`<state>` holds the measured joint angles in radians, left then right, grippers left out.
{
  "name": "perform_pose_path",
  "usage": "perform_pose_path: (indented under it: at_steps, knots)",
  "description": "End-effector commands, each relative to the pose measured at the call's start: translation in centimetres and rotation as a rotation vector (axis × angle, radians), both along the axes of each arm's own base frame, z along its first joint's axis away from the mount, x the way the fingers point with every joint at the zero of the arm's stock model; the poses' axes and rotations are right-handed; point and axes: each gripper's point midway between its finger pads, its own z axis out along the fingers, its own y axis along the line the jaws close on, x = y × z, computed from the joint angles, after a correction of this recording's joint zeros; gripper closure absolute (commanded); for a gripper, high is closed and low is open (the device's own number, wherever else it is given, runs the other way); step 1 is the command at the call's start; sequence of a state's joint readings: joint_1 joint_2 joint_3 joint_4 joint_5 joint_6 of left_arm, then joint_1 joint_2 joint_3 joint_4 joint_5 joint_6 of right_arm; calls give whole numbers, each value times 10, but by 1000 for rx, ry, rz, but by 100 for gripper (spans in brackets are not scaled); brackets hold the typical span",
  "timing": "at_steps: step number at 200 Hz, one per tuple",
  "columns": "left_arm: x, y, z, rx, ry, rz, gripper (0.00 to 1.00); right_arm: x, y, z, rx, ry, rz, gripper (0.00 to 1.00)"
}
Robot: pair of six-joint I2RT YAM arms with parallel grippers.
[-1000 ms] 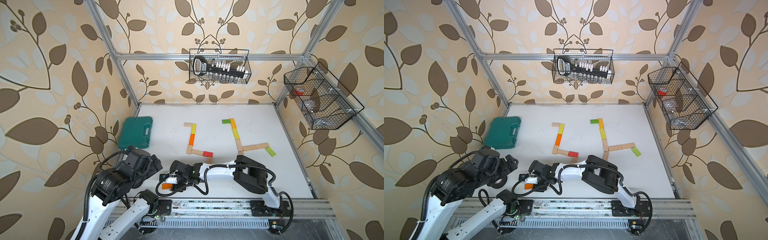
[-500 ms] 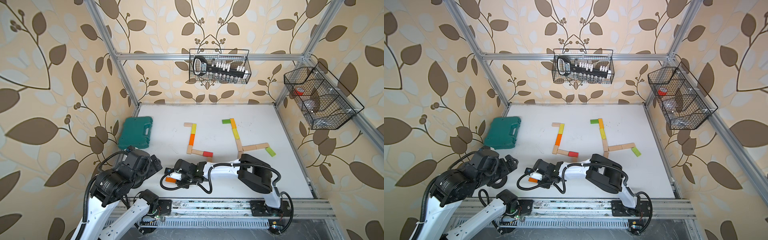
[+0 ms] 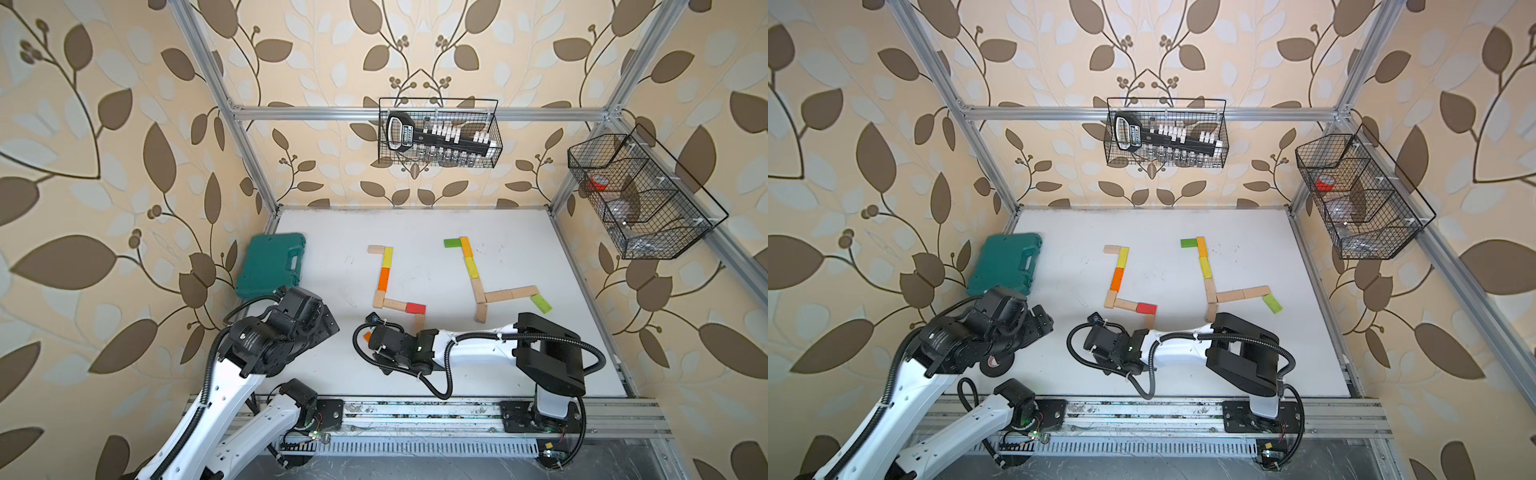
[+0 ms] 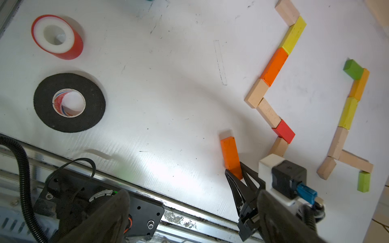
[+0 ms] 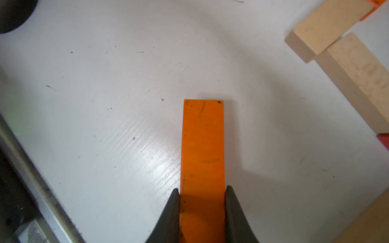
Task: Assemble a giraffe with building blocks
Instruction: Move the building block to the center of the board.
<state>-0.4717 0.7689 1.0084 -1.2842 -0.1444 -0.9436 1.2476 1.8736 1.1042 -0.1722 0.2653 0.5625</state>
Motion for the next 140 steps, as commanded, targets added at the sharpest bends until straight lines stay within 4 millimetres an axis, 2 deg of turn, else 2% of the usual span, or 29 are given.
perform_pose_path:
  at_steps: [1, 31, 57, 65, 75, 84, 115, 140]
  knots:
    - [3, -9, -11, -8, 50, -24, 5, 4, -12, -20, -11, 17, -148, 84]
    - [5, -17, -27, -20, 107, -34, 5, 3, -7, -24, 15, 41, -202, 81]
    - [7, -26, -36, -40, 140, -55, 5, -3, -5, -20, 40, 54, -211, 66]
    - [8, -27, -39, -40, 155, -57, 5, -6, -5, -15, 47, 42, -203, 58]
    - [8, -30, -42, -43, 168, -65, 5, -6, -8, -4, 61, 13, -202, 46]
    - [9, -33, -46, -46, 181, -74, 5, -6, -9, 8, 86, -13, -194, 41]
    - [13, -52, -57, -19, 213, -118, 5, 0, -32, 56, 154, -119, -201, 35]
    - [15, -78, -70, 44, 250, -162, 6, 8, -72, 94, 187, -245, -247, 34]
